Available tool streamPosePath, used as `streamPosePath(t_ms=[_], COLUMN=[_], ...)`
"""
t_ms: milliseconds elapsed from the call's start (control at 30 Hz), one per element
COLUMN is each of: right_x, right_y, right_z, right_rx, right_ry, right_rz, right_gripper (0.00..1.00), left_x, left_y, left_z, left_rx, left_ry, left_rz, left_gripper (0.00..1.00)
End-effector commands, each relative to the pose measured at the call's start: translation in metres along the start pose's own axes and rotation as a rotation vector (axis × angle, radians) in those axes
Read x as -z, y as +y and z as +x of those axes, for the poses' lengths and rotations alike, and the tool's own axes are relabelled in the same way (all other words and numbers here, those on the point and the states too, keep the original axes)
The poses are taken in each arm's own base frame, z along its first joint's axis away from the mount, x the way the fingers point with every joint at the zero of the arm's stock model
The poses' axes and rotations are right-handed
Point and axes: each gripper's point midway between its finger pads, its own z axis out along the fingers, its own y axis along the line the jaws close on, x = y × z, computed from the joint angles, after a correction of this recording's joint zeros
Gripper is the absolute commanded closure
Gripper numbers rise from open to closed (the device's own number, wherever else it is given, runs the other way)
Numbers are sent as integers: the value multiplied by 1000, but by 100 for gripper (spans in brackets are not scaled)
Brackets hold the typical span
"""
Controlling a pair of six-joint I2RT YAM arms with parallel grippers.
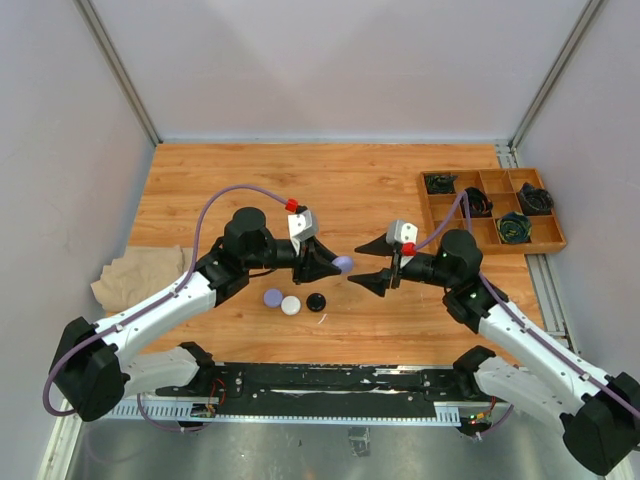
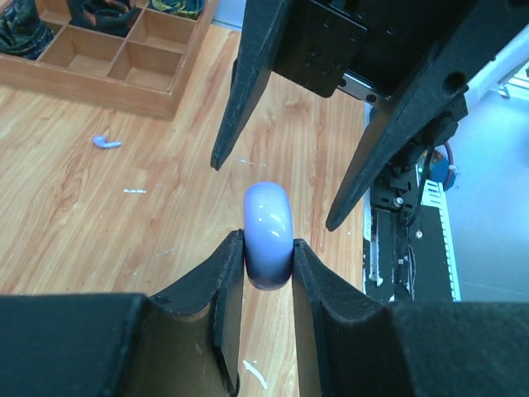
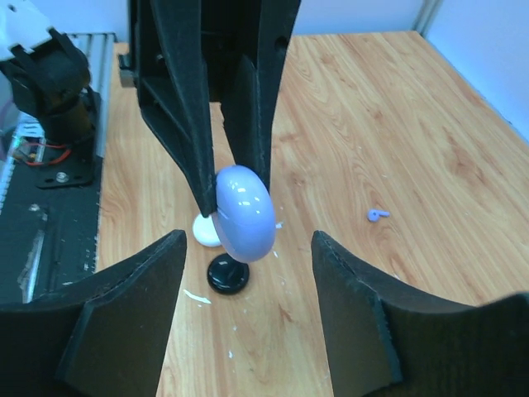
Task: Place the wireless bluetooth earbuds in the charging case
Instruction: Open the charging case.
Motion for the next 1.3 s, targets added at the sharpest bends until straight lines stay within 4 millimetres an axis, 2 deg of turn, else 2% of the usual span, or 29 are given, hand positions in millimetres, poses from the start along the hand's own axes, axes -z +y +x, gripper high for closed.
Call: streamPosePath(t_ms=[0,233,1000,1267], right_x=[0,-4,-12,-12], right_y=[13,16,16,18], right_z=[-16,-9,3,-2], right_rx=[-24,-58,-119,-118], right_ry=[-78,-76,-76,-93], right_rz=[-103,-152,-224,-240], right_gripper=[39,50,66,71], left_x=[2,2,0,0], left_y=[-11,-13,-23,-23], left_z=[-23,-30,-37,-33], left_rx=[-124,-160,-178,-164], left_ry=[-51,-66,-88,-75], left_rz=[63,72,137,147], left_gripper=[95,96,97,96])
